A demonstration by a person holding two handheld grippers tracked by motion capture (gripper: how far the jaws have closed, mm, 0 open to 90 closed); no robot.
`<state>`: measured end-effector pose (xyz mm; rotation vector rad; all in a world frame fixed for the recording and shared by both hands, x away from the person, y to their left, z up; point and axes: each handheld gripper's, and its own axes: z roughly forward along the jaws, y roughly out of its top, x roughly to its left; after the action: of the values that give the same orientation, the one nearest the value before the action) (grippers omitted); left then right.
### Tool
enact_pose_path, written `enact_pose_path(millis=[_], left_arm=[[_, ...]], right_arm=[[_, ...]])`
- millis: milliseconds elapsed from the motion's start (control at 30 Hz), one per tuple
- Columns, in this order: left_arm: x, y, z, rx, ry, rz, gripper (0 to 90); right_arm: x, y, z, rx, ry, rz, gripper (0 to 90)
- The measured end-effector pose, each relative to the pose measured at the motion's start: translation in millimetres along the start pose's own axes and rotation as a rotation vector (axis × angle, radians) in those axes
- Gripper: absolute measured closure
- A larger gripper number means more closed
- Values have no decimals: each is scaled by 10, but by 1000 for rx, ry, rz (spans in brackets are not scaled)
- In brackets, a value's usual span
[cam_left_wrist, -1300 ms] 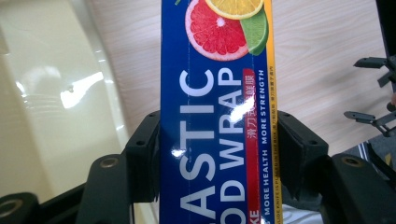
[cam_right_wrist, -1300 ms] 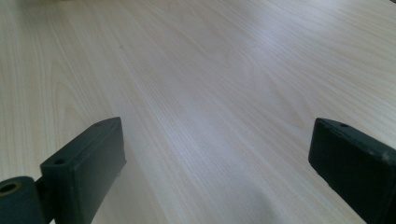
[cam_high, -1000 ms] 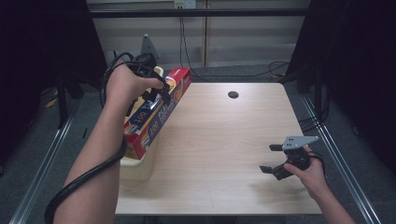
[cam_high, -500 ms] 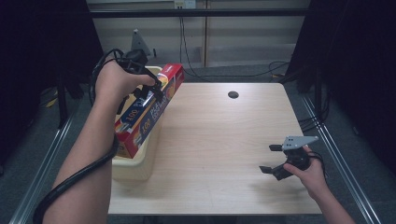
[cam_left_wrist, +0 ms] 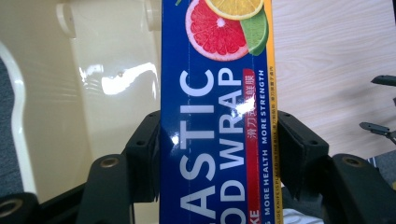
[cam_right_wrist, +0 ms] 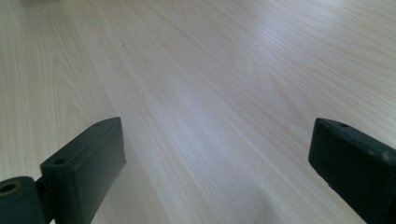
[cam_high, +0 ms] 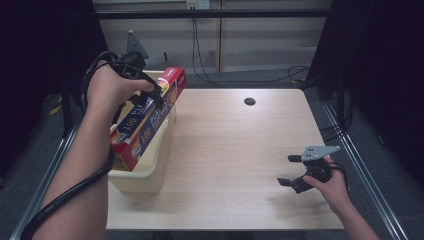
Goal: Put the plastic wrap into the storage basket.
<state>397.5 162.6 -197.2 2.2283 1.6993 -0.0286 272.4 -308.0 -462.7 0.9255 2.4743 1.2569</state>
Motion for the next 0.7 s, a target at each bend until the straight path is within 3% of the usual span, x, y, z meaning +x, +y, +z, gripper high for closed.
enact_pose_path(millis=[700], left_arm=[[173,-107,-84,-7,15,-38,412]], right_arm=[[1,-2,-9,-2,-15,0,35]])
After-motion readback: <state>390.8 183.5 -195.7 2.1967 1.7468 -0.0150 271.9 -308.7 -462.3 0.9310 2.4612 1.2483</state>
